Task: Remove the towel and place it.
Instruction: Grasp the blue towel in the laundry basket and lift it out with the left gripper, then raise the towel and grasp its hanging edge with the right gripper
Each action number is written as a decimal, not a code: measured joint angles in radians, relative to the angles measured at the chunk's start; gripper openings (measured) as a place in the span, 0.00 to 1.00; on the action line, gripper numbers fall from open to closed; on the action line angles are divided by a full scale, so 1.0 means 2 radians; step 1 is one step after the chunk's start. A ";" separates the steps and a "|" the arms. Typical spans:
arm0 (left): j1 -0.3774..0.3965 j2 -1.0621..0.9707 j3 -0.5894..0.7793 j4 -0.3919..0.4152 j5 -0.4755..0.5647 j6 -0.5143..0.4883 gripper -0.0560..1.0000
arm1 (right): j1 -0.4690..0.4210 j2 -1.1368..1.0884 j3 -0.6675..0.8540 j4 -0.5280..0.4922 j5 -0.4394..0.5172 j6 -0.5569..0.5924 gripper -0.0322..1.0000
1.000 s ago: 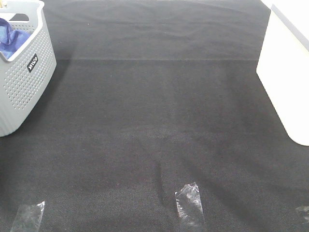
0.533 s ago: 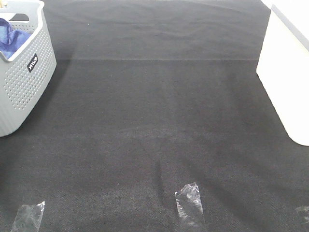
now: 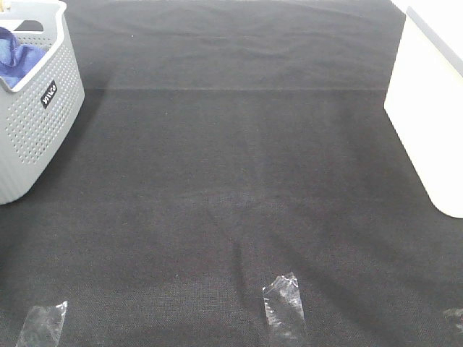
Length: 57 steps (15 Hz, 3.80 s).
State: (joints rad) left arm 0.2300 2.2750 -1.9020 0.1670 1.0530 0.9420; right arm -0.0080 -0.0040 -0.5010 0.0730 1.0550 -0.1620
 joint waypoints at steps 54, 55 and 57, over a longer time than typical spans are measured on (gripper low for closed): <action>-0.376 -0.268 -0.153 -0.089 -0.094 -0.021 0.05 | 0.106 0.857 -0.246 0.808 -0.022 -0.877 0.82; -0.376 -0.268 -0.153 -0.089 -0.094 -0.021 0.05 | 0.106 0.857 -0.246 0.808 -0.022 -0.877 0.82; -0.376 -0.268 -0.153 -0.110 -0.083 -0.020 0.05 | 0.110 0.874 -0.298 0.807 -0.037 -0.871 0.82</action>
State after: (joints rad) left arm -0.5210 1.7390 -2.2080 -0.0520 0.8870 0.9010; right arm 0.2120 1.7450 -1.0970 1.6860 0.9800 -1.9030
